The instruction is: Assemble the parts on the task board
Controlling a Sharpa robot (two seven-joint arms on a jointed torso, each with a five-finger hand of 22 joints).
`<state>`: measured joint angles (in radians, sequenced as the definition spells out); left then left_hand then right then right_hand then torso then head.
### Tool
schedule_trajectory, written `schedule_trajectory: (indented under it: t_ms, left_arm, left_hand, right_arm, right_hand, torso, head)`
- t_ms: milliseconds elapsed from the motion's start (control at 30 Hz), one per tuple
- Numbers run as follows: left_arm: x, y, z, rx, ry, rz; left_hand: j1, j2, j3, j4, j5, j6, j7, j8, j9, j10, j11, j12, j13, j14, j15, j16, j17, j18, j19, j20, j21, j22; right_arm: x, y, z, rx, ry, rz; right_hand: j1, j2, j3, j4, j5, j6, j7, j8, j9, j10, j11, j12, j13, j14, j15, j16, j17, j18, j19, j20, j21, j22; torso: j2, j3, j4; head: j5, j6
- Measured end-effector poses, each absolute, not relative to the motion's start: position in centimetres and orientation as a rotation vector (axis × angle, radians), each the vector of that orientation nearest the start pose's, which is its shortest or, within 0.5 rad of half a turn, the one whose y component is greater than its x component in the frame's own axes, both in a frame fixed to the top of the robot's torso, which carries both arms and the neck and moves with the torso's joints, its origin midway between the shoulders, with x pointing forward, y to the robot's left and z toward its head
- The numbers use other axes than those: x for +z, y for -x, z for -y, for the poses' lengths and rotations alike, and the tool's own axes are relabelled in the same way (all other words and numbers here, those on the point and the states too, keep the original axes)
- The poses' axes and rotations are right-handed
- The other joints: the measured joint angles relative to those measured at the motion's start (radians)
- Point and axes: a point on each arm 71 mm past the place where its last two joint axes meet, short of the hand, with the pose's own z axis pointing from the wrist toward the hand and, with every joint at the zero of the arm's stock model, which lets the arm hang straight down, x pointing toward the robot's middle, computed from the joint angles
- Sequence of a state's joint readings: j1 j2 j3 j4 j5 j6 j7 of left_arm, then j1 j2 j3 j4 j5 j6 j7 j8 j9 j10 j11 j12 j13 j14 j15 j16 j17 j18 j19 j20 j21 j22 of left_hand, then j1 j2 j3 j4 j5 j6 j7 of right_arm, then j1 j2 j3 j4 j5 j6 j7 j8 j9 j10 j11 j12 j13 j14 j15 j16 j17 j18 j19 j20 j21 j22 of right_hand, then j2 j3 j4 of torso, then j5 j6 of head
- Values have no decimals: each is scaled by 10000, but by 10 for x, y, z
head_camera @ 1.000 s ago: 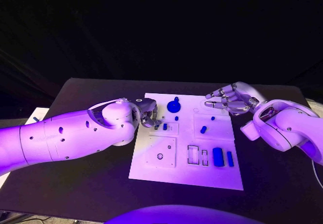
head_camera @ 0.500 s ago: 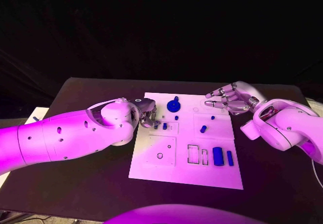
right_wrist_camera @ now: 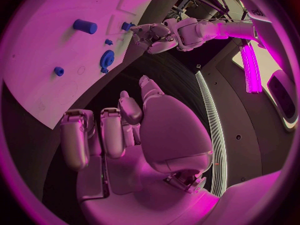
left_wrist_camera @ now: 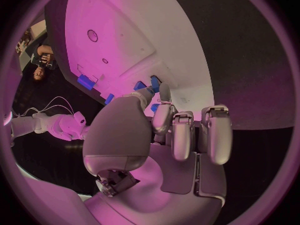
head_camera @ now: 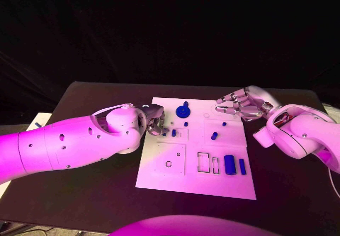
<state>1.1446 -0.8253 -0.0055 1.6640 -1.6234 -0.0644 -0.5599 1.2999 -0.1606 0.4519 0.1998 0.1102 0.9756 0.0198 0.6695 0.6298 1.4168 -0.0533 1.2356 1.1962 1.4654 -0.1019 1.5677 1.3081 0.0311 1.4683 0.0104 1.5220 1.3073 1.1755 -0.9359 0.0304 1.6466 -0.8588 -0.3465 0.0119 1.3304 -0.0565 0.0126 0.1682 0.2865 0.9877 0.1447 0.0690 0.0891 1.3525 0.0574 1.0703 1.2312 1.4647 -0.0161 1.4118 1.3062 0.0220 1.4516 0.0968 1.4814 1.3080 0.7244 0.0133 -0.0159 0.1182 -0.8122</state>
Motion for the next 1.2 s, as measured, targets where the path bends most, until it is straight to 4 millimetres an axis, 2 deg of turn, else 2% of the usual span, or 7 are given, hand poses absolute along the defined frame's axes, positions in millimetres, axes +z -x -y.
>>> schedule_trajectory:
  t_ms: [533, 700, 800, 967, 1200]
  left_arm:
    - [-203, -455, -174, -2595, -1682, -19230]
    - [-204, -456, -175, -2552, -1495, -19341]
    - [-204, -456, -176, -2522, -1370, -19397]
    - [-205, -457, -176, -2493, -1228, -19456]
    - [-205, -458, -176, -2416, -1053, -19466]
  left_hand:
    - [55, -2, 39, 15, 11, 17, 10, -6, -43, 0, 0, 0, 11, 0, 0, 0, -1, 0, 0, 0, 0, 0]
    - [53, -4, 153, 124, 10, 21, 9, -6, -71, 0, 0, 0, -78, 0, 0, 0, -2, 0, 0, 0, 0, 0]
    - [-157, -94, 295, 142, 10, 60, -23, -4, -99, 30, -30, -64, -119, 0, 0, 0, -3, 0, 0, 0, 0, 0]
    - [-634, -232, 735, -156, 10, 92, -26, -2, -136, 64, -64, -79, -149, 0, 0, 0, -3, -1, 0, 0, 0, 0]
    - [-792, -368, 537, 123, 18, 289, -216, -1, -154, 93, -94, -78, -151, 0, 0, 0, -4, 0, 0, 0, 0, 0]
  right_arm:
    - [-162, -468, 213, 10533, -3967, -16890]
    - [-162, -468, 213, 10536, -3965, -16889]
    - [-162, -467, 213, 10526, -3970, -16887]
    - [-162, -467, 214, 10516, -3976, -16885]
    - [-161, -467, 214, 10518, -3974, -16885]
  right_hand:
    - [0, 0, 0, 0, 0, 0, 0, 0, -2, 0, 0, 0, 0, 0, 0, 0, 0, 1, 0, 0, 0, -2]
    - [0, 0, 0, 0, 0, 0, 0, 0, -2, 0, 0, 0, 0, 0, 0, 0, 0, 0, 0, 0, 0, -2]
    - [0, 0, 0, -1, 0, 0, 0, 0, -3, 0, 0, 0, 0, 0, 0, 0, 0, 1, 0, 0, 1, -3]
    - [0, 0, 0, -1, 0, 0, 0, 0, -3, 0, 0, 0, 0, 0, 0, 0, 0, 0, 0, 0, 1, -3]
    - [0, 0, 1, -1, 0, 0, 0, 0, -3, 0, 0, 0, 0, 0, 0, 0, 0, 1, 0, 0, 1, -4]
  torso:
    - [7, 1, 0]
    - [5, 7, -2]
    - [4, 7, -6]
    - [4, 12, -9]
    - [3, 13, -8]
  head:
    - [18, -14]
    - [19, -23]
    - [20, -25]
    - [20, -22]
    - [8, -10]
